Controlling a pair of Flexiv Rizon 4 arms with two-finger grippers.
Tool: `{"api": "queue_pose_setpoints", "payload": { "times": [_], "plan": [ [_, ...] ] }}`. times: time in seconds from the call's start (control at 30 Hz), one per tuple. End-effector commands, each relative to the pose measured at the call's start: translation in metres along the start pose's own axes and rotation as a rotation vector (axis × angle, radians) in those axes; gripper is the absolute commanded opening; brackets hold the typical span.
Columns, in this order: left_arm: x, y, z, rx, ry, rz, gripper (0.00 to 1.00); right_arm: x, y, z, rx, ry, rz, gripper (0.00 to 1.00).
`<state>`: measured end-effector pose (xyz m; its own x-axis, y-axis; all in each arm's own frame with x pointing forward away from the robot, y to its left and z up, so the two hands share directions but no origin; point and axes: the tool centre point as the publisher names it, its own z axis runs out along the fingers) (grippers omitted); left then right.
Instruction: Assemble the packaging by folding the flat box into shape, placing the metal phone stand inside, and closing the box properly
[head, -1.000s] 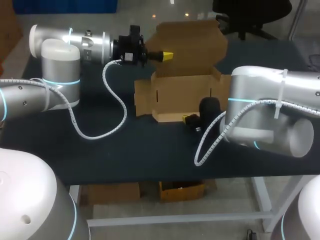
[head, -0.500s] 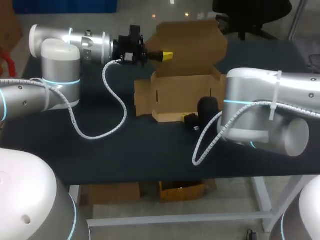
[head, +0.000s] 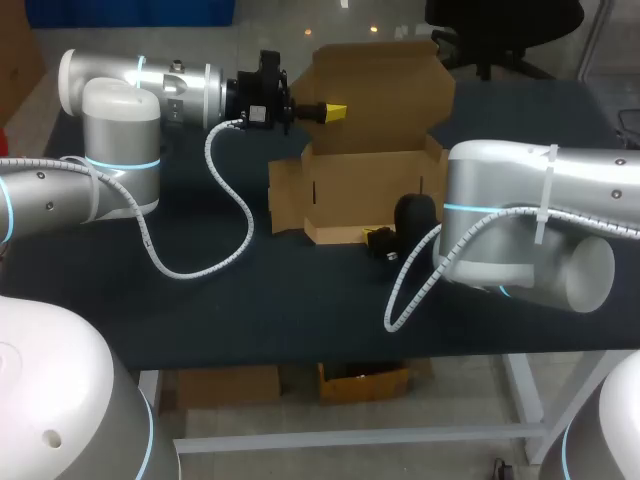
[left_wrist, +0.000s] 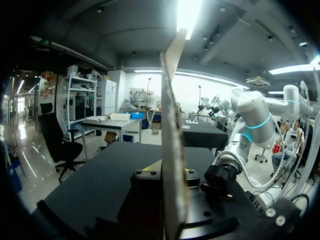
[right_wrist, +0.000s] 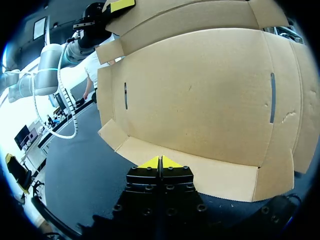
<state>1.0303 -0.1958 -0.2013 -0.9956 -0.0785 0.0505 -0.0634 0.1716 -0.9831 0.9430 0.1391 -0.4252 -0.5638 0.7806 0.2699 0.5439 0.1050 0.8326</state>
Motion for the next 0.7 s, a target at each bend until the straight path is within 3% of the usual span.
{"api": "queue_pose_setpoints", "payload": {
  "times": [0.03, 0.7],
  "plan": [
    [-0.0001, 0.0, 0.0, 0.0, 0.001, 0.0, 0.0, -0.0003, -0.0042, 0.0048, -0.006, -0.007, 0.004, 0.0],
    [-0.0001, 0.0, 0.0, 0.0, 0.001, 0.0, 0.0, -0.0004, -0.0055, 0.0046, -0.006, -0.013, 0.012, 0.0]
  ]
}}
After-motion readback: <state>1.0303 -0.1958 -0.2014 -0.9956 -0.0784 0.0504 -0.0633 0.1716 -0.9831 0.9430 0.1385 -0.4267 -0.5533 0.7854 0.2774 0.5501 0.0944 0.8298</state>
